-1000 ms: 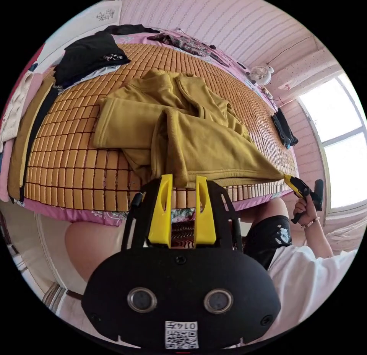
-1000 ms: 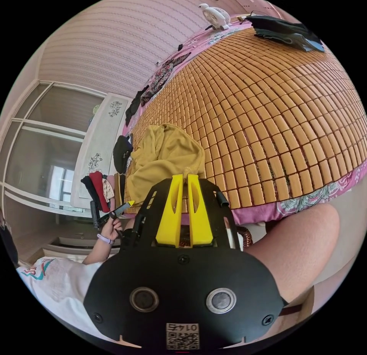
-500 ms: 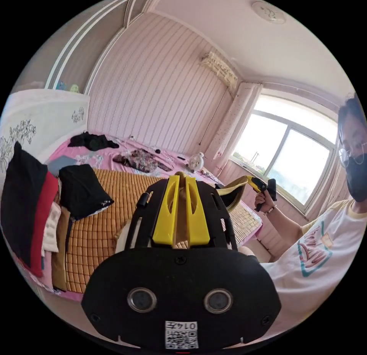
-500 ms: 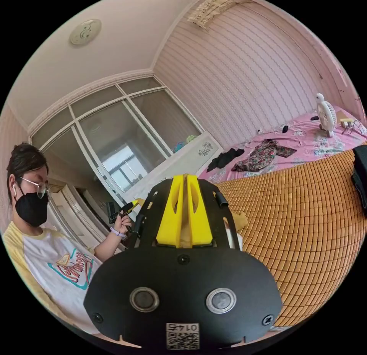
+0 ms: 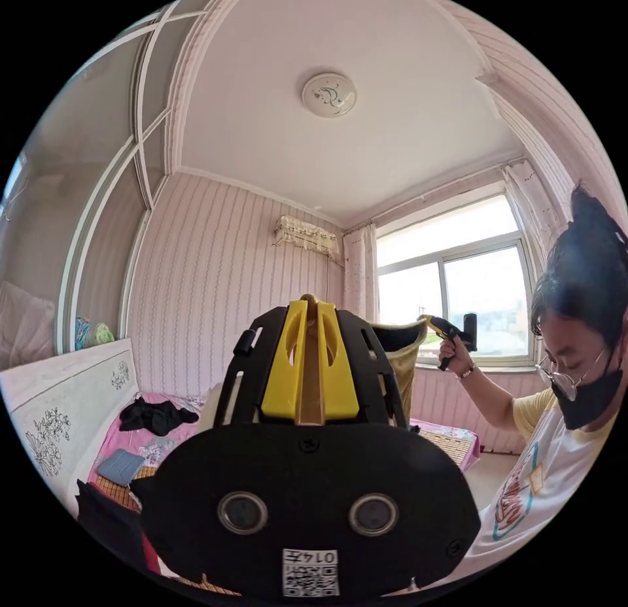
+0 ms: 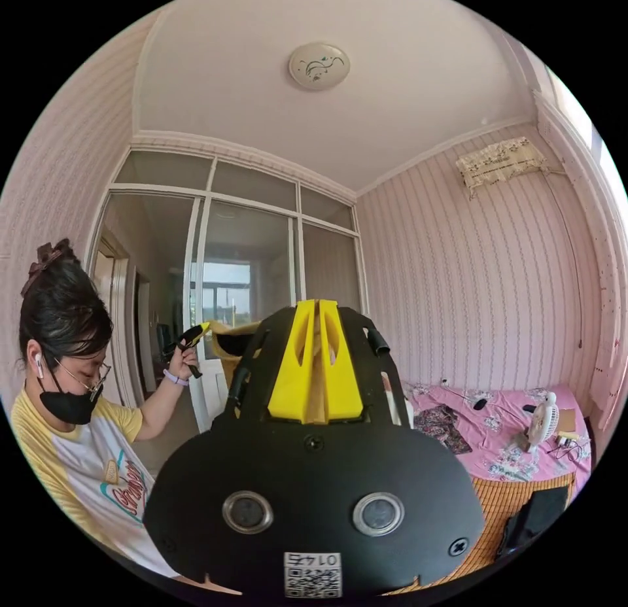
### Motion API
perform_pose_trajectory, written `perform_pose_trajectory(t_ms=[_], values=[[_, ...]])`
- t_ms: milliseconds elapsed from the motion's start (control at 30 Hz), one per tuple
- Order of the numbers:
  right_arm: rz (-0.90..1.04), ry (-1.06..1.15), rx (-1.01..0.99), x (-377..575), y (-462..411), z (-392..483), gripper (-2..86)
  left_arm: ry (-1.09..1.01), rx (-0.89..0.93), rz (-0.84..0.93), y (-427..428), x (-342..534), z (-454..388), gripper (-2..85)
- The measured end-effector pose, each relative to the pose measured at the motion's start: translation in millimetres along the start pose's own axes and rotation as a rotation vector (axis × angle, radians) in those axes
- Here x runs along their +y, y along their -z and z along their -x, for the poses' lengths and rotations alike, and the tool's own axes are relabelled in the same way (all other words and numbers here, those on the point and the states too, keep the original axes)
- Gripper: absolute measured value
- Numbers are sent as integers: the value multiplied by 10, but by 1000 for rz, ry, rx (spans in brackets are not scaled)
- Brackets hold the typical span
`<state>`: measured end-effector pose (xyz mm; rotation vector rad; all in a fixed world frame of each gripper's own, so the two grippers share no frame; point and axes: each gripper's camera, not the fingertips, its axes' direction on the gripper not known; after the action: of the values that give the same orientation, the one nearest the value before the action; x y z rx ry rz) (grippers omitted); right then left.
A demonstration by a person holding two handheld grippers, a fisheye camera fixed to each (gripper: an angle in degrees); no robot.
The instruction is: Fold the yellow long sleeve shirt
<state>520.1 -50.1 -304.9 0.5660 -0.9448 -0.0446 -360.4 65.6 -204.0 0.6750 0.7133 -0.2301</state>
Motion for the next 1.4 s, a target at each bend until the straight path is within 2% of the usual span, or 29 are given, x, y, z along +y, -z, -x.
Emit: perform_pose_trajectory(t_ms=[200, 333, 433, 567, 633, 700, 767, 867, 933, 1033, 1133, 1200, 1233, 1300, 1333, 1400], values=[[-159, 210, -46, -228, 624, 709, 1, -91, 70, -200, 484, -225, -394, 0], [-193, 360, 46, -422, 704, 975, 0, -161, 76, -217, 476, -486, -505, 1], [-78, 293, 126, -385, 354, 655, 0, -129, 34, -114, 130, -476, -352, 1], [225, 7, 251, 72, -555, -447, -1, 13, -95, 210, -801, -36, 219, 1], [286, -125, 278, 292, -869, -911, -1, 83, -135, 309, -1204, 208, 475, -1], [268, -308, 236, 323, -1062, -1339, -1, 138, -115, 334, -1611, 227, 660, -2], [154, -419, 184, -6, -1179, -1648, 0, 101, -117, 277, -1812, -68, 633, -1], [-99, -228, 154, -621, -1025, -1472, 1, -20, -146, 103, -1950, -586, 469, 0], [-182, -144, 133, -728, -933, -1379, 2, -57, -117, 24, -1989, -711, 428, 0], [-167, -105, 87, -433, -846, -1467, 3, -106, -102, 58, -2129, -510, 505, 2], [-4, -168, 115, 388, -875, -1676, 4, -47, -63, 262, -2339, 182, 745, 3], [147, -224, 191, 1051, -927, -1793, 4, 3, -50, 516, -2535, 1064, 891, 4], [255, -294, 252, 1557, -961, -1898, 4, 16, -48, 587, -2584, 1318, 916, 4], [419, -465, 316, 2370, -984, -2089, 5, 104, -44, 872, -2734, 2399, 1001, 4], [511, -597, 351, 2906, -969, -2185, 5, 143, -43, 931, -2746, 2666, 1023, 4], [663, -774, 391, 3633, -955, -2265, 5, 344, -48, 1128, -2708, 3661, 1141, 0]])
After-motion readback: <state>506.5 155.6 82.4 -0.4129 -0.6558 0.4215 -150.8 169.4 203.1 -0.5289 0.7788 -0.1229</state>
